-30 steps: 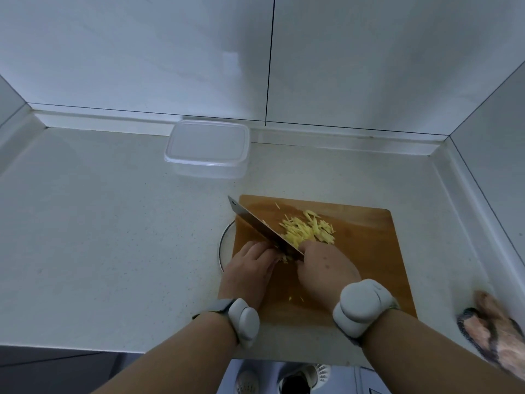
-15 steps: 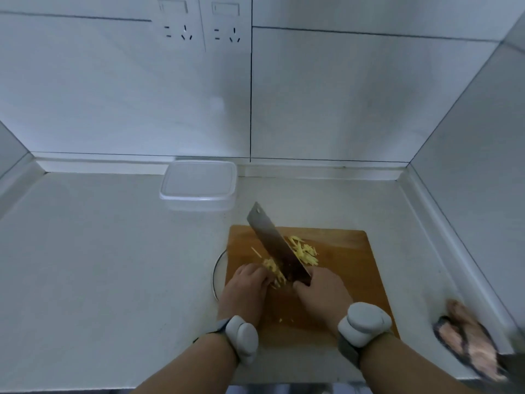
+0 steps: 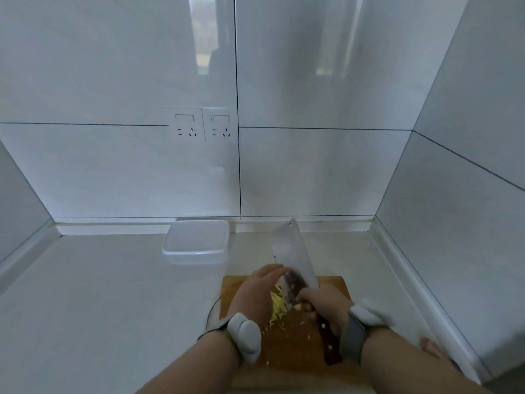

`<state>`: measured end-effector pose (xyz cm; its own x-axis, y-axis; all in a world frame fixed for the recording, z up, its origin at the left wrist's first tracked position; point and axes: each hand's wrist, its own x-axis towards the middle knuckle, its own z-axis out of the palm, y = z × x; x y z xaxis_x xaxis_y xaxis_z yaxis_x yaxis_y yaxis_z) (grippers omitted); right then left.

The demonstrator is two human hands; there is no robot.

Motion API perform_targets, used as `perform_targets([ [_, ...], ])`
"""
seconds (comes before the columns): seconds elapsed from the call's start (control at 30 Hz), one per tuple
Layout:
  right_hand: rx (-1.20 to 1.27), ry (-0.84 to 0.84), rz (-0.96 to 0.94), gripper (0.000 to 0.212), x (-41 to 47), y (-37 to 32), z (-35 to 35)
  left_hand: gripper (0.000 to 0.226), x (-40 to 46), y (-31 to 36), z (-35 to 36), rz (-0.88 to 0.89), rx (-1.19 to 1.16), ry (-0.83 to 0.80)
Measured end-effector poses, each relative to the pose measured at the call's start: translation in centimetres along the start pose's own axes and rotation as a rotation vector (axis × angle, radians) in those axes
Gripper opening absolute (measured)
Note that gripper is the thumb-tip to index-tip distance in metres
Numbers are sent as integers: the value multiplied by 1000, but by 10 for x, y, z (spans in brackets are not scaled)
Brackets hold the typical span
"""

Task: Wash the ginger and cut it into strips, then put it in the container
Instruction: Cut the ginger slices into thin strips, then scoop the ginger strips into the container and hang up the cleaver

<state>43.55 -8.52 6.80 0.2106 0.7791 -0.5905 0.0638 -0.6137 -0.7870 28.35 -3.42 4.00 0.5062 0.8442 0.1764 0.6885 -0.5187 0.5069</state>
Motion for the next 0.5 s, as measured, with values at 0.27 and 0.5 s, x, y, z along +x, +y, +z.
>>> perform_targets([
  [0.27,196,18,-64,27,1,-23,-4,65,12,21,-5,82,-13,0],
  [0.5,298,-13,-72,44,9,-32,-12,61,3,19,-11,140,60,-22],
])
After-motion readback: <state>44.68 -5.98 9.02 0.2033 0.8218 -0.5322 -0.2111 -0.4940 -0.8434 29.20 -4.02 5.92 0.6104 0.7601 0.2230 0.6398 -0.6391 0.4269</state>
